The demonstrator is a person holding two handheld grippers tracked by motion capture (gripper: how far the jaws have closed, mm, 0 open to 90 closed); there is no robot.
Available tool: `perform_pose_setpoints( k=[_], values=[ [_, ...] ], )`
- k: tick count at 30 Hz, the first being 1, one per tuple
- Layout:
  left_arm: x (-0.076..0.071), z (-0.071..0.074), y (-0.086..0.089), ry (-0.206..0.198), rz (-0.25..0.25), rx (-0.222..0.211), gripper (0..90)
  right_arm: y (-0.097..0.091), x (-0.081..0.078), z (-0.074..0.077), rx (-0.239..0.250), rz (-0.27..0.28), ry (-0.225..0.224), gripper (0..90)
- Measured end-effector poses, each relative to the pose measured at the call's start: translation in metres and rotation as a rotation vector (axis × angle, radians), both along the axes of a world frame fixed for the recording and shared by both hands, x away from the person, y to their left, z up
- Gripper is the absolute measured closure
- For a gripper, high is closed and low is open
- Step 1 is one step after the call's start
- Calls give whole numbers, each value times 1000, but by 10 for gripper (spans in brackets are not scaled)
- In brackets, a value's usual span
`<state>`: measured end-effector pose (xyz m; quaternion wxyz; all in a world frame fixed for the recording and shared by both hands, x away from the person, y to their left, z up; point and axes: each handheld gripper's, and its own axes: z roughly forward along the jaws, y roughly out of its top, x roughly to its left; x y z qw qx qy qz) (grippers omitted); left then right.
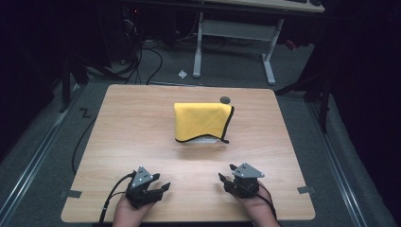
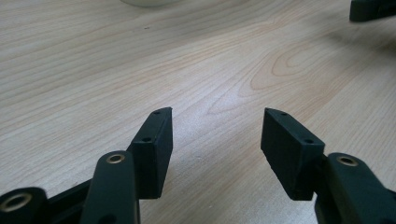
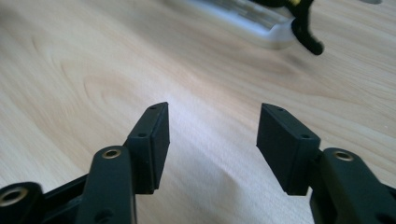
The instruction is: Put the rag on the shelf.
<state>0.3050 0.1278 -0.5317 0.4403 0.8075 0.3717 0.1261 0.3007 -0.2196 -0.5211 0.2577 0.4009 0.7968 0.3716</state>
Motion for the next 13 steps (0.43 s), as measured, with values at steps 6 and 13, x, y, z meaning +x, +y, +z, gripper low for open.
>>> perform_pose_setpoints(
  k=[6,13],
  values=[
    [3,-1,11,20,26,11,424,0,5,-7,-30,7,14,447],
    [1,1,7,7,16,13,424,-3,4,-6,-14,12,11,443]
  ],
)
